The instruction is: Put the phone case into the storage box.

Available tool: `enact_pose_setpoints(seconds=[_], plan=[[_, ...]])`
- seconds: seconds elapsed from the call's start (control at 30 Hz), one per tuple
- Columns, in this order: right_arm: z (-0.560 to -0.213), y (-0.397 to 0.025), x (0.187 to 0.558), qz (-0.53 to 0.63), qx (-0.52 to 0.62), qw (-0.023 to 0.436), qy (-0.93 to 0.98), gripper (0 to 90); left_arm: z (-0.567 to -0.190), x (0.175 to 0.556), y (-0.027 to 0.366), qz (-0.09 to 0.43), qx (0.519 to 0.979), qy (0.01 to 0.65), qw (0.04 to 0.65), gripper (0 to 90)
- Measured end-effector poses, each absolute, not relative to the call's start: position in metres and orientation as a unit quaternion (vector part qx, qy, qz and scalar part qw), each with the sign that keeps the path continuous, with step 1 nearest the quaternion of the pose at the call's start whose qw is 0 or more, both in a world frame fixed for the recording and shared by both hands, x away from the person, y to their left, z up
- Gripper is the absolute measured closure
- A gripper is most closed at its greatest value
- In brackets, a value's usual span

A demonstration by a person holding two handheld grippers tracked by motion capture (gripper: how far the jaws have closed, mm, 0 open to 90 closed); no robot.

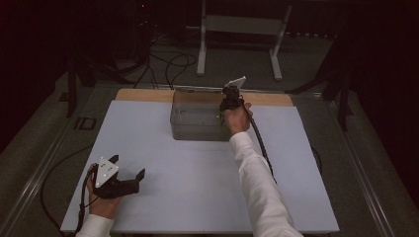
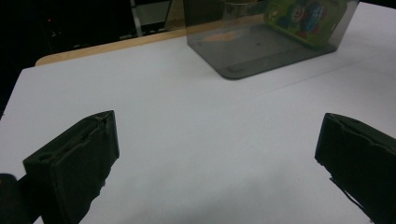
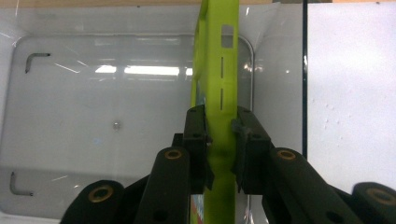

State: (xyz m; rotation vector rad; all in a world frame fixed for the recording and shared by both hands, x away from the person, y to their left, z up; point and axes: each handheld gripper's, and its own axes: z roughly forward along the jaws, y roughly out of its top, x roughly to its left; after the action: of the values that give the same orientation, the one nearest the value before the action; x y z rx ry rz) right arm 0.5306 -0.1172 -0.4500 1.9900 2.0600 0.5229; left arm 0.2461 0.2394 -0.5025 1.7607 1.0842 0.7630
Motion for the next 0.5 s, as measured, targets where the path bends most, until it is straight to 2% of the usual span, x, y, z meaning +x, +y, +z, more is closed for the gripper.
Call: enact_pose_setpoints(seconds=[0.5], plan=[[-0.45, -0.1152, 0.5297, 0.171, 0.676, 0.129, 0.705, 77.0, -0.503, 0.2464, 0.239, 0.308, 0.714, 0.439, 0.451, 0.0]])
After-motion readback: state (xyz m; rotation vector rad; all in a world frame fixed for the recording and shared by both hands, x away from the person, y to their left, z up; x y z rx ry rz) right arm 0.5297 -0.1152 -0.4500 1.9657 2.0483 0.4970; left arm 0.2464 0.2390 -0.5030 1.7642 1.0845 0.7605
